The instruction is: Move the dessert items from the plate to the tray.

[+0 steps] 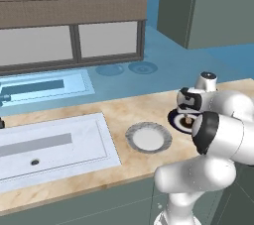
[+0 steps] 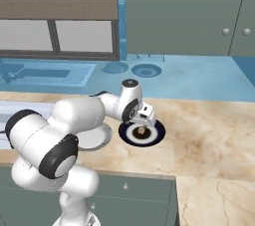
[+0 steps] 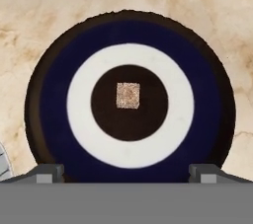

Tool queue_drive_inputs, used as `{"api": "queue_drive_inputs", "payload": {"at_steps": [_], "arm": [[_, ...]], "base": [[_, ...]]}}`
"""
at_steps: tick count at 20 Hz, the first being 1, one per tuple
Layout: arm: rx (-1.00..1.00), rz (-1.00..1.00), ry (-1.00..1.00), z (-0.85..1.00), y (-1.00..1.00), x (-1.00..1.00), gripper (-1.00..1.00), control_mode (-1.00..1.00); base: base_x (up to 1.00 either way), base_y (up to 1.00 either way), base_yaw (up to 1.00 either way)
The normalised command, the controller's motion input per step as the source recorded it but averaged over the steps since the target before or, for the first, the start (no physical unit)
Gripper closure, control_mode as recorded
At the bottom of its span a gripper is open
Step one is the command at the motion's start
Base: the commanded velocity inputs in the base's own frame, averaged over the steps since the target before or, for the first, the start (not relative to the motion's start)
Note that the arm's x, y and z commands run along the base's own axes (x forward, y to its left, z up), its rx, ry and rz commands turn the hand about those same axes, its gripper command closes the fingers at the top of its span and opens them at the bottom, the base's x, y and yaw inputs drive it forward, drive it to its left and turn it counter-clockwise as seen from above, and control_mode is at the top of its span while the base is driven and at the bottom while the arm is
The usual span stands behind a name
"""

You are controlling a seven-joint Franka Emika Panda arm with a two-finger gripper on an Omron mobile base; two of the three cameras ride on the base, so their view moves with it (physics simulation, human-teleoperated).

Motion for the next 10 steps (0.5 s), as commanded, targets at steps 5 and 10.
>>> {"api": "queue_drive_inputs", "payload": {"at_steps": [5,10], "arm": [[0.0,0.0,0.0,-0.13,0.0,0.14,-1.0,-1.0],[0.0,0.0,0.0,-0.07,0.0,0.22,-1.0,-1.0]], "base": [[0.0,0.0,0.0],[0.0,0.0,0.0]]}}
